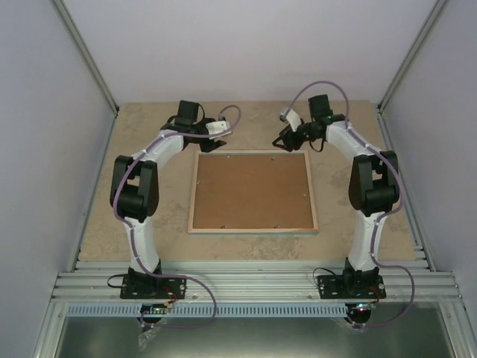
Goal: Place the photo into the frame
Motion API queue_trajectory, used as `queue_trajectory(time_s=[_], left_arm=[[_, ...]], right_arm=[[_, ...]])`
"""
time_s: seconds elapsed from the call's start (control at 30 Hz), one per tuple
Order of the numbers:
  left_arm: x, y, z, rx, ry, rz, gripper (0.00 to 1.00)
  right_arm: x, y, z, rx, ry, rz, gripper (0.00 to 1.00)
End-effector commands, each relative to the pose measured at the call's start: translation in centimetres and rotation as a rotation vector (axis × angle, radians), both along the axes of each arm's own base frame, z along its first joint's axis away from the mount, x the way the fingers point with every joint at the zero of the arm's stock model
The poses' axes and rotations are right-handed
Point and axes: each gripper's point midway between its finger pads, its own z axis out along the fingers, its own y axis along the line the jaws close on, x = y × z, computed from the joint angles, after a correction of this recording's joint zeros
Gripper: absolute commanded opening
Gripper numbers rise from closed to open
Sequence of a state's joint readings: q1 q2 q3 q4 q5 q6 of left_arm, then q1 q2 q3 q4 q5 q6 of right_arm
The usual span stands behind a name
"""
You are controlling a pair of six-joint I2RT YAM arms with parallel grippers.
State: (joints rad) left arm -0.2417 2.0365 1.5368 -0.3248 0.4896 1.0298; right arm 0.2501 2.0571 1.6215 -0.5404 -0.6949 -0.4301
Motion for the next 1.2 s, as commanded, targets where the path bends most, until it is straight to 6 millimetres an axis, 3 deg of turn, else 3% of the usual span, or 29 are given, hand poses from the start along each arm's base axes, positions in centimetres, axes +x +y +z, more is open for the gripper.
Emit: queue_trajectory(time_s=[0.0,0.17,0.4,0.7,0.9,1.17], left_arm=[[-0.8,0.0,1.5,-0.052,0.003,0.034,0.59],[-2.0,0.5,-0.1,-0.036,0.051,0.049,0.57],[-3.1,-0.8,-2.3,0.003,0.090,0.039,0.58],[-1.5,-0.7,-5.3,0.046,0.112,0.100,0.57],[-1.2,-0.8,-6.6,0.066,0.126,0.114,0.54],[-1.5,-0.7,-7.4,0.085,0.136,0.105,0.48]], right_arm=[[1.8,-3.4,-2.3,-0.159,-0.036,0.017,0.60],[2.5,-4.1,-4.6,-0.232,-0.044,0.047,0.64],[2.9,-4.0,-7.7,-0.312,-0.079,0.136,0.70],[2.8,-2.5,-10.4,-0.407,-0.118,0.178,0.66],[2.9,-2.0,-11.8,-0.436,-0.095,0.125,0.54],[3.0,-3.2,-13.5,-0.502,-0.083,0.057,0.29]])
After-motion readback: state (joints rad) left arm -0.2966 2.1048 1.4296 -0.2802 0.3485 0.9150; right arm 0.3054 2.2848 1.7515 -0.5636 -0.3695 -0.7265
